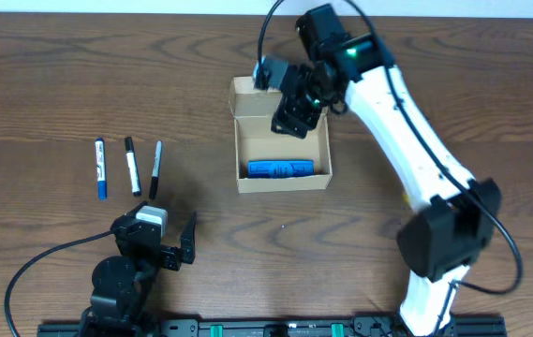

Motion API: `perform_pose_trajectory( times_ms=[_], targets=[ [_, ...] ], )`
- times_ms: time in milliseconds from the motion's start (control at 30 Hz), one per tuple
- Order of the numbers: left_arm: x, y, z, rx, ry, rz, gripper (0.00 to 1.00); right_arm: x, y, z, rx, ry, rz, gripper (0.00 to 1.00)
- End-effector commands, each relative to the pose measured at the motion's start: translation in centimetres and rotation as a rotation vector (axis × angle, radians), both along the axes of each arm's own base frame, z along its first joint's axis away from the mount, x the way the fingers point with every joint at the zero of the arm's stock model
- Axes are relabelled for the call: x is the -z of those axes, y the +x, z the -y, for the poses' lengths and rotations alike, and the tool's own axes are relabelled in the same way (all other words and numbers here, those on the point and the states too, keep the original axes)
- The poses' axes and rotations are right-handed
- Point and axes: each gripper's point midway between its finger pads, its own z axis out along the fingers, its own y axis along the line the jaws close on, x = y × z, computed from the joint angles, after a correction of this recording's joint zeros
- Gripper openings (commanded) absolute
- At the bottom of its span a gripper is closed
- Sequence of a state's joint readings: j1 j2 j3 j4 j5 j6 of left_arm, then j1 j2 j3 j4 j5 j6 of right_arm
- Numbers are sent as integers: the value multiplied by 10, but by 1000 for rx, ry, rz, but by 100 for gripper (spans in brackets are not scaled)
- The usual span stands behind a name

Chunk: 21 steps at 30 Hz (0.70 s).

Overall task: Pack container
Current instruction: 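Open the right gripper and lift it out of the box, then move the right gripper to the red stapler and grasp it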

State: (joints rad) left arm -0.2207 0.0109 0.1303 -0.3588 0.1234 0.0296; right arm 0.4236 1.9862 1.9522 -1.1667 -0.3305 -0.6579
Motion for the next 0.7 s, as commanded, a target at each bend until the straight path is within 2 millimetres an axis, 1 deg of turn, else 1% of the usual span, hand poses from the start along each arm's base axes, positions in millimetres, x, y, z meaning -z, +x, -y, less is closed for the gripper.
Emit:
perform_pose_trajectory(
  times_ms=[0, 67, 133, 200, 333, 467, 567, 667],
  targets=[
    [10, 0, -2, -10, 5, -18, 95, -39, 10, 27, 289, 9, 32, 82],
    [10, 0, -2, -10, 5, -18, 96, -49, 16, 46, 436, -14, 56, 83],
    [10, 0, -2, -10, 5, -18, 95, -56, 22, 70, 575, -50, 87, 85],
    [10, 0, -2, -10, 5, -18, 95, -57, 27, 91, 679, -80, 95, 85],
    [10, 0, -2, -10, 5, -18, 95, -53, 30, 124, 788, -103, 63, 85],
    [10, 0, -2, -10, 5, -18, 95, -53, 41, 160, 890, -93, 62, 86],
    [10, 0, -2, -10, 5, -18, 95, -54, 50, 190, 969, -73, 70, 92],
    [10, 0, -2, -10, 5, -18, 96, -48, 60, 221, 1039, -61, 83, 96]
  ],
)
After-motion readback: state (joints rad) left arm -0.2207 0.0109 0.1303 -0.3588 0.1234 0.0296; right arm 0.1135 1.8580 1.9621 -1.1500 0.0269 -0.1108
